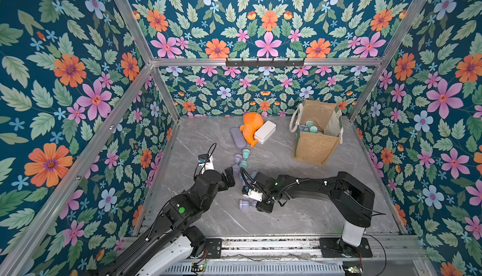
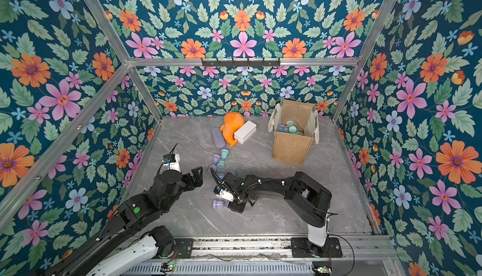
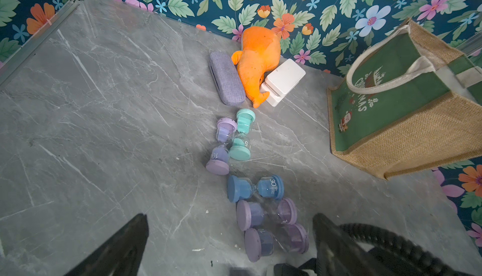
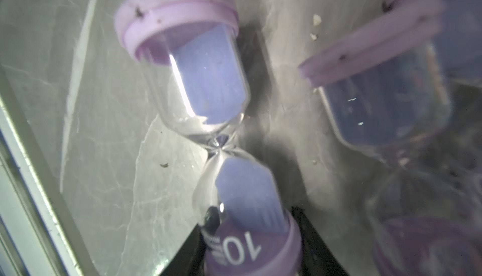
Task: Put the hourglass into the canvas bag
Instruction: Pick up the hourglass from the center of the board.
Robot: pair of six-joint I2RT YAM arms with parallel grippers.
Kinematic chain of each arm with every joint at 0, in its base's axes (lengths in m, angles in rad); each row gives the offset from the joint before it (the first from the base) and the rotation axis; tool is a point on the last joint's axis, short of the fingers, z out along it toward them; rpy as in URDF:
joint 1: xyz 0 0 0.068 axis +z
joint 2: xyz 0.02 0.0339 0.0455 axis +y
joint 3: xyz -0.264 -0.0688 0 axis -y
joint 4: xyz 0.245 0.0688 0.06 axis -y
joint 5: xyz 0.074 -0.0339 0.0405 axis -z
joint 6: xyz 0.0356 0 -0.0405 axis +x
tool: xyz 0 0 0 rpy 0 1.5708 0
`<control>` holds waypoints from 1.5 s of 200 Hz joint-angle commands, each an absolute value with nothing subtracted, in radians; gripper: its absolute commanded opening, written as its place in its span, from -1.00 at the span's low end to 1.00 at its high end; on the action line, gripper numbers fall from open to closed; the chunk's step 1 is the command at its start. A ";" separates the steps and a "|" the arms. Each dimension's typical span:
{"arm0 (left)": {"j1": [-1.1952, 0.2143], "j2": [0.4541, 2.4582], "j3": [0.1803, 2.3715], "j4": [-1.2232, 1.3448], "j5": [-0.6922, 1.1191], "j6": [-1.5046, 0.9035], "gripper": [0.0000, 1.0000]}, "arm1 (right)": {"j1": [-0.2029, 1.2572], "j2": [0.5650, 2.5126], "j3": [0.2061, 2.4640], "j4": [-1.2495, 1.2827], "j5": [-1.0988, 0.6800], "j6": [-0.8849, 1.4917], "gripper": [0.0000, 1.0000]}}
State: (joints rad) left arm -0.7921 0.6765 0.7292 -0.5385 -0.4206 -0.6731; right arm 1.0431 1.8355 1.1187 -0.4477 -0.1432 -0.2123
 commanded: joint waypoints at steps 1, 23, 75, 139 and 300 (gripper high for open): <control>-0.793 0.680 0.737 -0.529 -0.430 -0.670 1.00 | 1.044 1.830 1.123 -0.448 -0.166 -0.212 -0.09; -0.793 0.681 0.738 -0.528 -0.430 -0.670 1.00 | 1.044 1.811 1.117 -0.432 -0.185 -0.200 -0.13; -0.792 0.683 0.750 -0.523 -0.428 -0.662 1.00 | 1.031 1.758 1.105 -0.409 -0.213 -0.168 -0.18; -0.792 0.700 0.796 -0.515 -0.425 -0.628 1.00 | 0.946 1.617 1.090 -0.398 -0.290 -0.098 -0.18; -0.792 1.065 1.081 -0.221 -0.216 -0.440 1.00 | 0.444 1.388 1.448 -0.691 -0.260 0.188 -0.16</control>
State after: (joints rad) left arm -0.7921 1.0214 1.0615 -0.3141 -0.2859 -0.4698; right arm 0.5137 1.3956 1.4048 -0.6388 -0.2718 0.1356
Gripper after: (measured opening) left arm 0.998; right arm 0.439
